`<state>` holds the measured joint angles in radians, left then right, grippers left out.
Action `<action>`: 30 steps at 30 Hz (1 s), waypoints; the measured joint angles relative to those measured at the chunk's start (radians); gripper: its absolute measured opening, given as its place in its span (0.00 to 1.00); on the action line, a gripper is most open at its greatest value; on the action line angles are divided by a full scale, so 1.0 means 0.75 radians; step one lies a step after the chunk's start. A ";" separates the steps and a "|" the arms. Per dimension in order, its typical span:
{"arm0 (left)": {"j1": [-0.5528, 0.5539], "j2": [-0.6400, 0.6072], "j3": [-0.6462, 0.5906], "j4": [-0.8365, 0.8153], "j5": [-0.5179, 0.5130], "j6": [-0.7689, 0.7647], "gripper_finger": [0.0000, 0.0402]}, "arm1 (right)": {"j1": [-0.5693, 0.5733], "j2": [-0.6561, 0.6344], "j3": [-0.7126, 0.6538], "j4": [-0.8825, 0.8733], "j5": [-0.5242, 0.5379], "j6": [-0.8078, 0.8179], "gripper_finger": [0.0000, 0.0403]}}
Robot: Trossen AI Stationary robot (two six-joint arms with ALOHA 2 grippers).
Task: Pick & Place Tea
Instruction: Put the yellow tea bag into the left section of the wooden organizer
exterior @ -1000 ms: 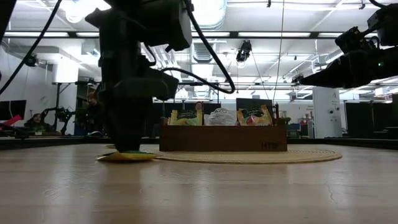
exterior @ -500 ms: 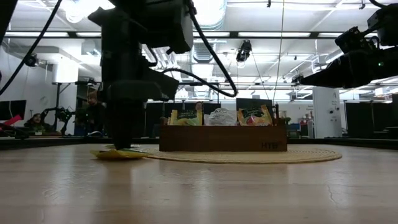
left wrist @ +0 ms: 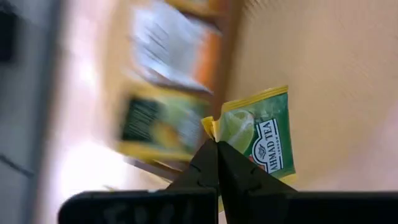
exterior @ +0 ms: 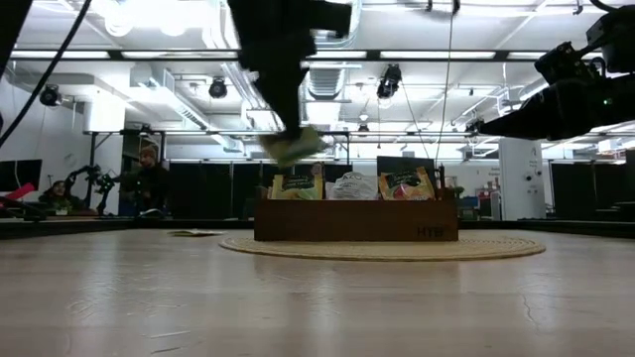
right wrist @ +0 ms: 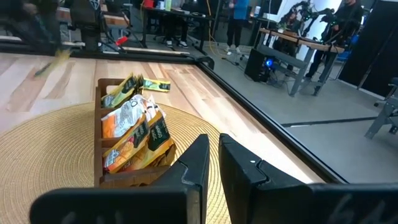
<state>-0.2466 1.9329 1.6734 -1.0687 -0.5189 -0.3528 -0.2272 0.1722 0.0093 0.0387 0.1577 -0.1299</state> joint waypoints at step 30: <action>0.041 -0.002 -0.469 0.611 -0.526 0.907 0.00 | 0.000 0.001 0.001 -0.003 0.000 0.010 0.08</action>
<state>-0.2161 1.9312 1.3214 -0.6105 -0.9136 0.3271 -0.2272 0.1726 0.0097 0.0367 0.1578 -0.1223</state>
